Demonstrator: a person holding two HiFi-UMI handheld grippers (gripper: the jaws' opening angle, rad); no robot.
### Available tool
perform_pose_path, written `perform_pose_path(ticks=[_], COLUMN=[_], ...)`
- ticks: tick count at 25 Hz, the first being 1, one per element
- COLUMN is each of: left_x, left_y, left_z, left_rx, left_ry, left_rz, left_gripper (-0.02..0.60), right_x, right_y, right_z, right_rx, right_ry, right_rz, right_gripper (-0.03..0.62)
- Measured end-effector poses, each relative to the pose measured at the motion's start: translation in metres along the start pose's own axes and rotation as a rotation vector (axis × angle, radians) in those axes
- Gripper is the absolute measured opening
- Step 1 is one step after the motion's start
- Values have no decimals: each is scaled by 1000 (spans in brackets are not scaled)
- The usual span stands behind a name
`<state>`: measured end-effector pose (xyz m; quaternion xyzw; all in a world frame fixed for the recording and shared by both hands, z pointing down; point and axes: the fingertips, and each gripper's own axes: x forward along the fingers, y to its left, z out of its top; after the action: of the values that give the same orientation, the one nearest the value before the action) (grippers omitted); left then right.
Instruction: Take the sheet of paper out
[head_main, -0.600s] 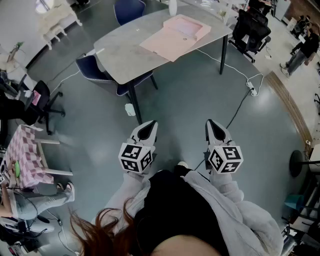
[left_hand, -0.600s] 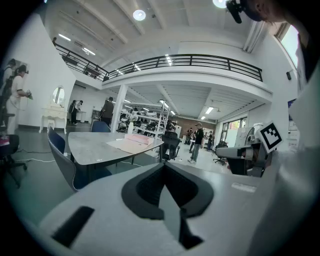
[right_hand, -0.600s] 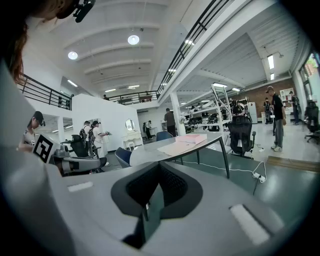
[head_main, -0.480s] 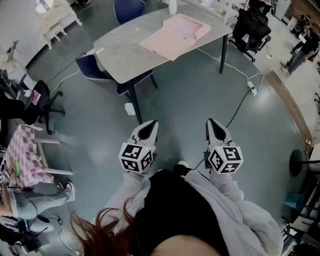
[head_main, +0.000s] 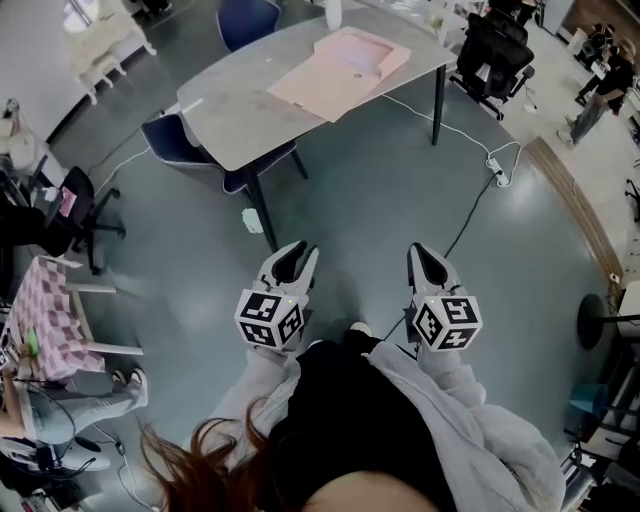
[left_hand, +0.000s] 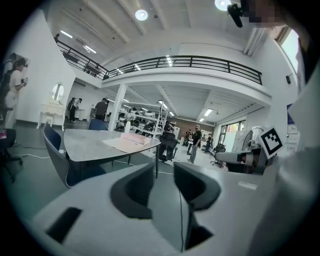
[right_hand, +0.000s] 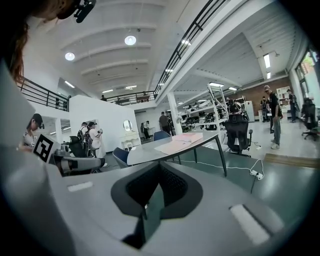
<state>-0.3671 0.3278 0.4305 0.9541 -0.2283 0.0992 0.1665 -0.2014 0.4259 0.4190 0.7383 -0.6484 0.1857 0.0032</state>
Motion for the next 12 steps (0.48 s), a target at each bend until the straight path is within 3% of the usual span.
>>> perform_pose_path(ticks=[1,2,3,6,12], left_x=[4,7,11,20,32], left_y=[-3,-6,-8,-13,-30], left_z=[0,0,0,-2,-8], left_rx=[-7,-9,-7,13,24], left_ry=[-1,-2,-5,-16,-10], left_rz=[-2,-2,1,16,12], left_gripper=[182,265,307,351,344], right_x=[-1,-1,-1,0,-5], right_y=[-3,-7,-10,-21,-40], right_z=[0,0,1,1,0], right_rx=[0,-2,-2,6,26], right_ry=[0,-2,-6,-18,-18], right_rz=[3,7,11,24,34], right_gripper=[9,9,9,9,9])
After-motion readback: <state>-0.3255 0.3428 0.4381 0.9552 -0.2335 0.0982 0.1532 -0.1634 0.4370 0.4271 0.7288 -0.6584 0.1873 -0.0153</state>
